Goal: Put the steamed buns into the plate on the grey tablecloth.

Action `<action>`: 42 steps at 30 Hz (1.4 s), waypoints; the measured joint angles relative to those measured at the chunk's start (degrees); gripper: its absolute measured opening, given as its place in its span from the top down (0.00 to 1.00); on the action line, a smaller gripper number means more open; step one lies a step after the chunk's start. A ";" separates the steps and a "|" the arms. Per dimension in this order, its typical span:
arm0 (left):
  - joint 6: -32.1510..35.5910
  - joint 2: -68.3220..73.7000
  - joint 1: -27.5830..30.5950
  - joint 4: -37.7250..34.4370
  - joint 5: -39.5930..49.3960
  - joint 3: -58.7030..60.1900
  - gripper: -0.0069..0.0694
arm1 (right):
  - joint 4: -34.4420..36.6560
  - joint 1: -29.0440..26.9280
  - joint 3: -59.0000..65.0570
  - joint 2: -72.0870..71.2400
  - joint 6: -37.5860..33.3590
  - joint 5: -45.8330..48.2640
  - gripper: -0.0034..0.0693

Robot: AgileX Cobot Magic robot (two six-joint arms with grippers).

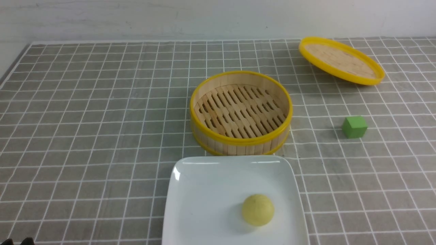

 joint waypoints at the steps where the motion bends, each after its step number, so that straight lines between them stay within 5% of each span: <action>1: 0.00 0.00 0.00 0.00 0.00 0.00 0.59 | 0.00 0.00 0.00 0.00 0.00 0.00 0.86; 42: 0.00 0.00 0.00 0.00 0.00 0.00 0.59 | 0.00 0.00 0.00 0.00 0.00 0.00 0.80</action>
